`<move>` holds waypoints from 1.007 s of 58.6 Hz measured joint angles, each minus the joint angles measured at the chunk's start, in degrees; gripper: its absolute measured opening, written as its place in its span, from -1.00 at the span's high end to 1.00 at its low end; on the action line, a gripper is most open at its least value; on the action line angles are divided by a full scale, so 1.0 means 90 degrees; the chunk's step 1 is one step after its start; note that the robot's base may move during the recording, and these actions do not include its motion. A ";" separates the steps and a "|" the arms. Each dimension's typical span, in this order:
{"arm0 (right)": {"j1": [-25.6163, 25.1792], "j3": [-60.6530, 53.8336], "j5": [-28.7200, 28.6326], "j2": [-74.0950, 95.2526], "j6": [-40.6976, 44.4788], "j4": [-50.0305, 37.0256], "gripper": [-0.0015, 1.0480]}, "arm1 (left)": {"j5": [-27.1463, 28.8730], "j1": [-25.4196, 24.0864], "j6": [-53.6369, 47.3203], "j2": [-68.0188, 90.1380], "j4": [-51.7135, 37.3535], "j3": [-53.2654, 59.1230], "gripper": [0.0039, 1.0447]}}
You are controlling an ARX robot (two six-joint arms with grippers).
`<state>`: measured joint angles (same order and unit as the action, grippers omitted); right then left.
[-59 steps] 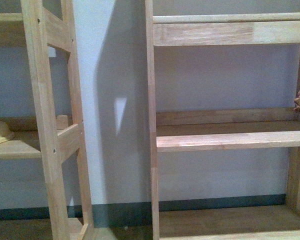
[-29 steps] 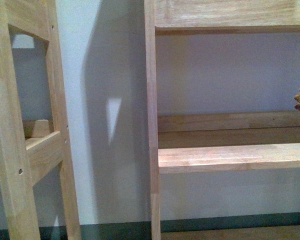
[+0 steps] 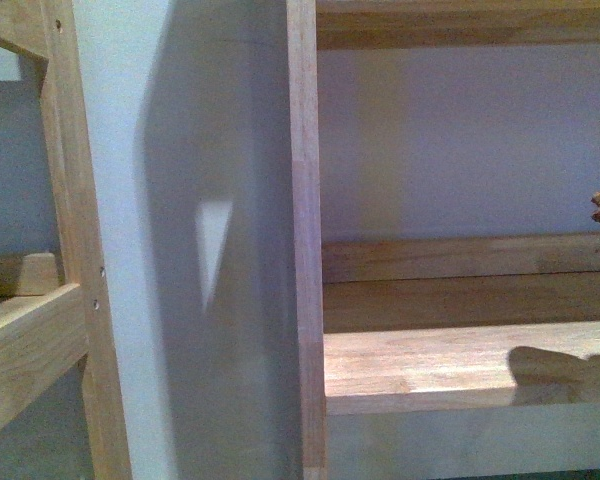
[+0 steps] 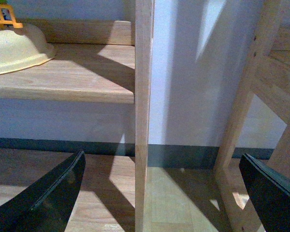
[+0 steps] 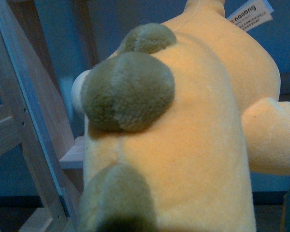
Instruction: Put away toys
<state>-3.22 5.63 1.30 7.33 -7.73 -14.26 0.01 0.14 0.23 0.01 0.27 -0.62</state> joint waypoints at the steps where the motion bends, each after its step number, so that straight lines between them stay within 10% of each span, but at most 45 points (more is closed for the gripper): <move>1: 0.0000 0.0000 0.0000 0.0000 0.0000 0.0000 0.67 | 0.0002 0.0000 0.0000 0.0000 0.0000 0.0000 -0.89; 20: -0.0112 0.0855 -0.0772 0.0651 0.1020 0.0716 0.67 | 0.0000 0.0000 0.0000 -0.0002 0.0000 0.0000 -0.89; 46: 0.2766 0.3657 0.1032 0.2358 0.2356 0.0199 0.67 | 0.0002 0.0000 0.0000 -0.0002 -0.0002 0.0000 -0.89; 59: 0.3109 0.4925 0.0967 0.3089 0.2841 0.0090 0.67 | 0.0002 0.0000 0.0000 -0.0002 0.0000 0.0000 -0.89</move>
<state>24.75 49.95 10.00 35.14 17.85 -13.45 0.03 0.14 0.23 -0.01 0.27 -0.62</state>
